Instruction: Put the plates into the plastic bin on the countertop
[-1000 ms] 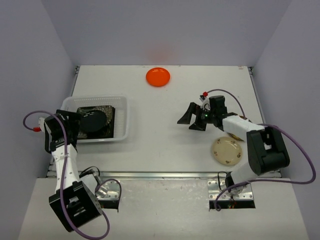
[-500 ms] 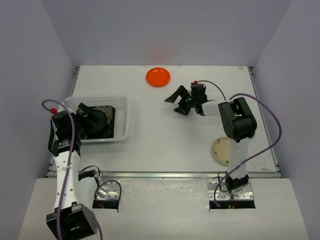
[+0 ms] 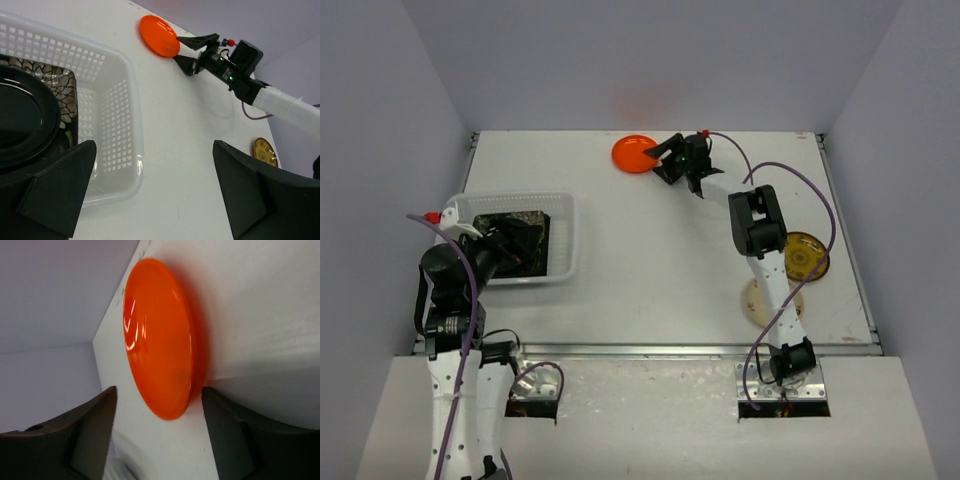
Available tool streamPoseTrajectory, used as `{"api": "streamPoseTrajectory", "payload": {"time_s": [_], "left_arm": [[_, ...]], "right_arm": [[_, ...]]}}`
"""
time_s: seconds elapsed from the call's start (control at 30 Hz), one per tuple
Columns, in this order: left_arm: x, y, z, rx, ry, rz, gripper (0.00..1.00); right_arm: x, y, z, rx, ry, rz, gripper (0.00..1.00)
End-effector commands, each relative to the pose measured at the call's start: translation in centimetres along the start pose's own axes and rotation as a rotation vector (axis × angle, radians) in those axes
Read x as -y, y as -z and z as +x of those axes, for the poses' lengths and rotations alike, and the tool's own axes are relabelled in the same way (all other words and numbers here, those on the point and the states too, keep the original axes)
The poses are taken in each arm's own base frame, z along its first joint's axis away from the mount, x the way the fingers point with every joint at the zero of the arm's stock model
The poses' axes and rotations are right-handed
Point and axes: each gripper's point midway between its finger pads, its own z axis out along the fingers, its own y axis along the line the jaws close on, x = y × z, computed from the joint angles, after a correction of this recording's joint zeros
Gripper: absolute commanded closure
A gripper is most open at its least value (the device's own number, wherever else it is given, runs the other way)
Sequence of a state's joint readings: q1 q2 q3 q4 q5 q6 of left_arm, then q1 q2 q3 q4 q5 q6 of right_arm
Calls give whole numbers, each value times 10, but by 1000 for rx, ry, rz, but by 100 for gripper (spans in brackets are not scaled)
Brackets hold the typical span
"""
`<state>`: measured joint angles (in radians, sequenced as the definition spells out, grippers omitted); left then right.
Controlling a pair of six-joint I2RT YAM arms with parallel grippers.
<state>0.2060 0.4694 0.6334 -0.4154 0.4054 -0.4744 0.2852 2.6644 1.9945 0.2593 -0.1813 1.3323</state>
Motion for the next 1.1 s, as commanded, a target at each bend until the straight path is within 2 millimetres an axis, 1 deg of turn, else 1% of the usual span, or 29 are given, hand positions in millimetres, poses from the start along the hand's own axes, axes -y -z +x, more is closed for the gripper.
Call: {"api": "streamPoseTrajectory", "payload": {"time_s": [0.0, 0.03, 0.1, 0.17, 0.2, 0.27, 0.3, 0.33, 0.37, 0.4, 0.43, 0.47, 0.53, 0.57, 0.6, 0.63, 0.67, 0.7, 0.73, 0.77, 0.8, 0.87, 0.93, 1.0, 1.03, 1.07], "left_arm": [[10, -10, 7, -68, -20, 61, 0], [10, -11, 8, -74, -20, 61, 0], [10, -12, 9, -79, -20, 61, 0], [10, -12, 9, -78, -22, 66, 0], [10, -12, 9, -78, -23, 67, 0], [11, -13, 9, -78, -24, 72, 0], [10, -14, 10, -82, -23, 72, 0], [10, -15, 11, -87, -22, 73, 0], [11, -16, 11, -97, -20, 78, 0], [12, -17, 12, -108, -18, 88, 0], [14, -18, 13, -118, -16, 99, 0], [17, -19, 14, -128, -12, 113, 0], [22, -23, 15, -158, 6, 149, 0], [24, -27, 17, -179, 27, 161, 0], [25, -31, 19, -194, 46, 176, 0], [28, -35, 23, -210, 69, 202, 0], [33, -44, 30, -248, 111, 234, 0], [39, -48, 35, -279, 122, 250, 0], [50, -56, 44, -330, 118, 272, 0], [57, -59, 48, -347, 108, 280, 0], [67, -58, 56, -371, 89, 302, 0], [86, -68, 71, -445, 57, 340, 0], [96, -68, 86, -506, 46, 368, 0], [99, -71, 94, -528, 46, 382, 1], [102, -71, 99, -537, 48, 399, 2], [106, -70, 103, -544, 59, 421, 10]], "right_arm": [[121, -14, 12, 2, 0, 371, 54], [125, -16, 13, 0, 5, 383, 65], [129, -18, 12, 3, 8, 387, 82], [124, -17, 9, 19, 25, 378, 93], [119, -15, 6, 23, 42, 368, 99], [101, -8, 2, 23, 79, 332, 100], [87, -3, -2, 27, 112, 297, 100], [83, 6, 1, 18, 139, 291, 100], [66, 21, -1, 13, 166, 272, 100], [38, 37, -7, 21, 200, 233, 100], [27, 52, -7, 18, 254, 219, 100], [15, 71, -5, 7, 331, 210, 100], [-4, 120, 10, -44, 480, 210, 100], [-8, 142, 19, -80, 537, 212, 100], [8, 149, 28, -110, 536, 239, 100], [-18, 175, 39, -135, 586, 171, 100], [1, 196, 56, -196, 628, 175, 100], [-24, 221, 68, -227, 661, 75, 100], [-7, 239, 87, -299, 653, 69, 100], [-10, 252, 96, -334, 653, 29, 100], [-18, 263, 104, -358, 660, -29, 100], [-33, 295, 127, -441, 650, -165, 100], [-54, 319, 142, -490, 624, -321, 100], [-65, 336, 154, -553, 610, -416, 100], [-75, 346, 159, -580, 601, -470, 100], [-82, 354, 161, -585, 587, -507, 100]]}}
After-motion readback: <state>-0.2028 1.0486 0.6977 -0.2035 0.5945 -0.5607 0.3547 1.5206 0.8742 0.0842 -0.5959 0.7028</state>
